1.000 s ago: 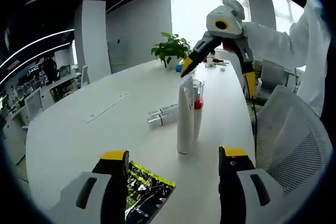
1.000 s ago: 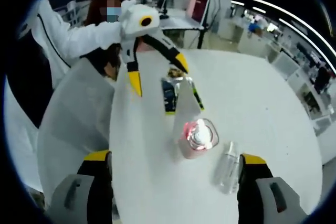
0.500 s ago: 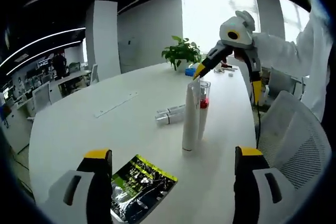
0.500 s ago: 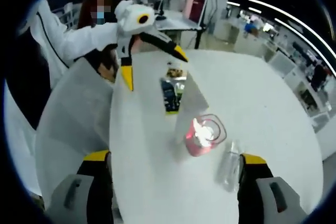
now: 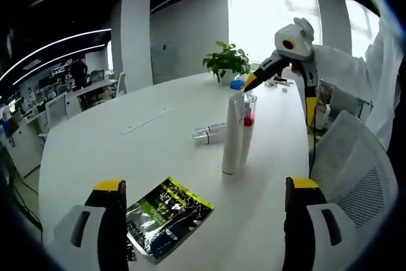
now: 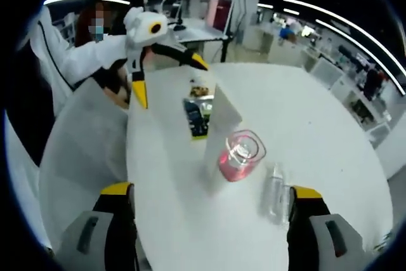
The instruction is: Arrange the skincare products in the storage area until every visible bottle or jar stands upright without overlapping.
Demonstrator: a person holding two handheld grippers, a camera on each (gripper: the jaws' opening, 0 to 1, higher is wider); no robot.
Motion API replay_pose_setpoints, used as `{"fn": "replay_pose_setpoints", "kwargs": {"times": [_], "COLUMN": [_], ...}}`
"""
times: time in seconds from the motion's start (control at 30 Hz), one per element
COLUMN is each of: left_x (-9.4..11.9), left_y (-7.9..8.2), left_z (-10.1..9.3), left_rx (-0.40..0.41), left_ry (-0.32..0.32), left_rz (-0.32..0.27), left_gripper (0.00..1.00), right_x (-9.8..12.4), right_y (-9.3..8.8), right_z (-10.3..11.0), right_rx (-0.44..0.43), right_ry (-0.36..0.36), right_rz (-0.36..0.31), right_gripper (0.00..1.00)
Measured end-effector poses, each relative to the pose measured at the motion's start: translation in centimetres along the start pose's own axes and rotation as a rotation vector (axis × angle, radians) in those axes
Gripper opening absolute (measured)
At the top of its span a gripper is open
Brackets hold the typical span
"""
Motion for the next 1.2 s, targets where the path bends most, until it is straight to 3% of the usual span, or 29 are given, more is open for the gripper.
{"fn": "replay_pose_setpoints", "kwargs": {"times": [0.47, 0.73, 1.2], "left_x": [1.6, 2.4, 3.8], "left_y": [-0.3, -1.1, -1.6], "left_z": [0.2, 0.2, 1.2], "left_rx": [0.042, 0.062, 0.085], "left_ry": [0.051, 0.052, 0.125], "left_rz": [0.017, 0.025, 0.037], "left_gripper": [0.99, 0.99, 0.99], "right_x": [0.6, 0.5, 1.3], "right_y": [0.2, -0.4, -0.6], "right_z": [0.1, 0.6, 0.2], "right_rx": [-0.050, -0.051, -0.069], "right_ry": [-0.060, -0.072, -0.124], "right_rz": [-0.057, -0.040, -0.056], "right_gripper": [1.00, 1.00, 1.00]}}
Point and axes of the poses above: the point that each gripper's makers call its tool centre point, and the gripper's own axes: x roughly backward along the fingers, z roughly to its left, y roughly out of its top, the point moved 4 cm from there along x, roughly backward along the fingers, and after that the axes turned 1 degree about y, right-handed, at the moved point
